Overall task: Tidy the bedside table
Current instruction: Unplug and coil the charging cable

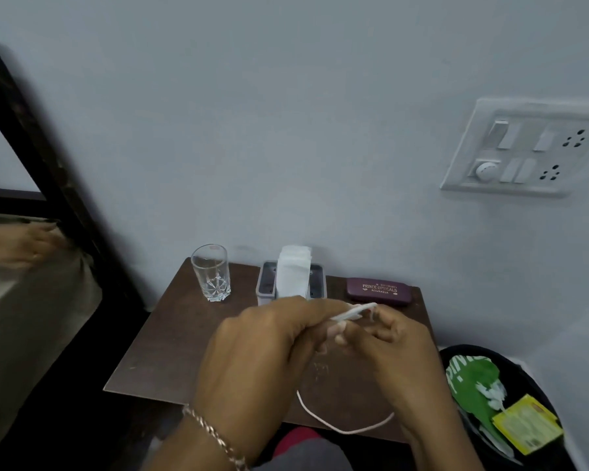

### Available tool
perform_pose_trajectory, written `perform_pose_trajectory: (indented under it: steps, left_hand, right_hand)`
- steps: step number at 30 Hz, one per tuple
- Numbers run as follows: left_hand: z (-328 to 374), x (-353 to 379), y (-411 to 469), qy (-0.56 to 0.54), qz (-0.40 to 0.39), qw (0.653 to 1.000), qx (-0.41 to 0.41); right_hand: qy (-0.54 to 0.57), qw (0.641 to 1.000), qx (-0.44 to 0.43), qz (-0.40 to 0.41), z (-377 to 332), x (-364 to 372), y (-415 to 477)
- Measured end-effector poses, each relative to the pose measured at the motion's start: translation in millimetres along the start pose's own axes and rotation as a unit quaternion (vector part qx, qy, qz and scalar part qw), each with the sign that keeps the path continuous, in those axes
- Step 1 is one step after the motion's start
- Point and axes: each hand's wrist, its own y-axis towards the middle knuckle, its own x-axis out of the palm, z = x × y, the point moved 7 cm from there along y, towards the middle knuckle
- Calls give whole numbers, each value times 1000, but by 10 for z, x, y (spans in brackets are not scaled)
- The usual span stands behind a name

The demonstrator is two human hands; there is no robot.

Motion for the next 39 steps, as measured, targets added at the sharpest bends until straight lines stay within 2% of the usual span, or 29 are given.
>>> perform_pose_trajectory:
  steps: [3, 7, 9, 11, 13, 15, 16, 20, 23, 27, 29, 35, 37, 39]
  left_hand:
    - [1, 48, -57, 34, 8, 999, 4]
    - [-106, 39, -46, 0, 16, 999, -38]
    - [-185, 56, -23, -49, 14, 996, -67]
    - [-347, 87, -1, -169, 27, 977, -131]
    - [-520, 179, 26, -322, 19, 923, -210]
    - [-647, 270, 41, -416, 6, 868, -270]
    - [-692, 295, 44, -434, 2, 854, -287]
    - [-788, 374, 39, -459, -10, 831, -315]
    - [-826, 424, 17, -490, 4, 808, -328]
    - [-864, 445, -10, -524, 22, 791, -316]
    - [-852, 417, 5, -534, 11, 792, -297]
    - [-883, 309, 106, -490, -16, 840, -234]
    - [-876, 292, 148, -480, -14, 849, -220]
    - [-937, 297, 166, -463, 13, 859, -219]
  right_hand:
    - [52, 998, 19, -19, 41, -9, -55]
    - [-153, 988, -2, 14, 118, -119, -50]
    - [-173, 982, -50, 48, 31, -159, -38]
    - [-83, 994, -66, 23, -22, -95, -24]
    - [69, 996, -39, -52, -24, 58, -24]
    - [165, 984, -17, -68, 22, 117, -31]
    - [199, 978, -6, -64, 43, 134, -33]
    - [313, 948, 43, -40, 62, 203, -45]
    - [338, 939, 60, -27, 51, 245, -45]
    - [387, 917, 77, -64, 52, 292, -34]
    - [401, 907, 100, -80, 96, 295, -29]
    - [378, 904, 133, -150, 87, 313, -50]
    - [337, 918, 124, -170, 53, 325, -40]
    - [323, 928, 105, -154, 0, 310, -1]
